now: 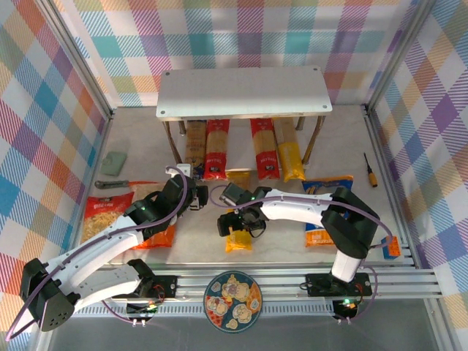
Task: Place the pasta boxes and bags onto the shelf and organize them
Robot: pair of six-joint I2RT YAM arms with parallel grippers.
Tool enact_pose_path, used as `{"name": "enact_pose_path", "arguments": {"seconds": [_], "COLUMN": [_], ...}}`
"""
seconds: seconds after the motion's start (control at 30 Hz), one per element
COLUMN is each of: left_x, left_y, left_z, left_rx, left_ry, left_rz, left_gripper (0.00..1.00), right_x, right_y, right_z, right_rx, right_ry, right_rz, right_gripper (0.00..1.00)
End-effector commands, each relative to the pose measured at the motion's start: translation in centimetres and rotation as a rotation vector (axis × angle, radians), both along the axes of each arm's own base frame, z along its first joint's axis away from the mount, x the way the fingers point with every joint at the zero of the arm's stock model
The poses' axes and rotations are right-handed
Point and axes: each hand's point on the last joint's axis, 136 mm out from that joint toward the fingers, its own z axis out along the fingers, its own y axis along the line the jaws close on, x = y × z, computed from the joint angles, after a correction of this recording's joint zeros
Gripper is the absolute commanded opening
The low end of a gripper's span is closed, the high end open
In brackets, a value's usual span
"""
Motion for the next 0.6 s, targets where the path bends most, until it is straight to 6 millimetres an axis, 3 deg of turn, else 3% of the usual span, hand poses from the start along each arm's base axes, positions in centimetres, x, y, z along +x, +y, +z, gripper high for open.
{"name": "enact_pose_path", "arguments": {"seconds": [0.0,0.33,0.57], "left_x": [-0.3,-0.5,-0.6], "left_y": [0.6,1.0,1.0], "left_z": [-0.3,-0.5,-0.5], "left_rx": [0.001,0.003,0.003], "left_ry": [-0.008,-0.009,-0.005], "left_rz": [0.027,0.034,0.036], "left_gripper": [0.72,0.73,0.73], "right_x": [-0.3,-0.9,-1.2], "right_y": [-0.2,-2.0,0.3], "right_z": [-0.4,-0.4,-0.7], "right_rx": [-0.036,-0.082,-0.042], "right_ry": [0.026,0.022,0.068], "right_rz": [-0.027,-0.044,0.008], "right_gripper": [0.99,0.99,0.99]}}
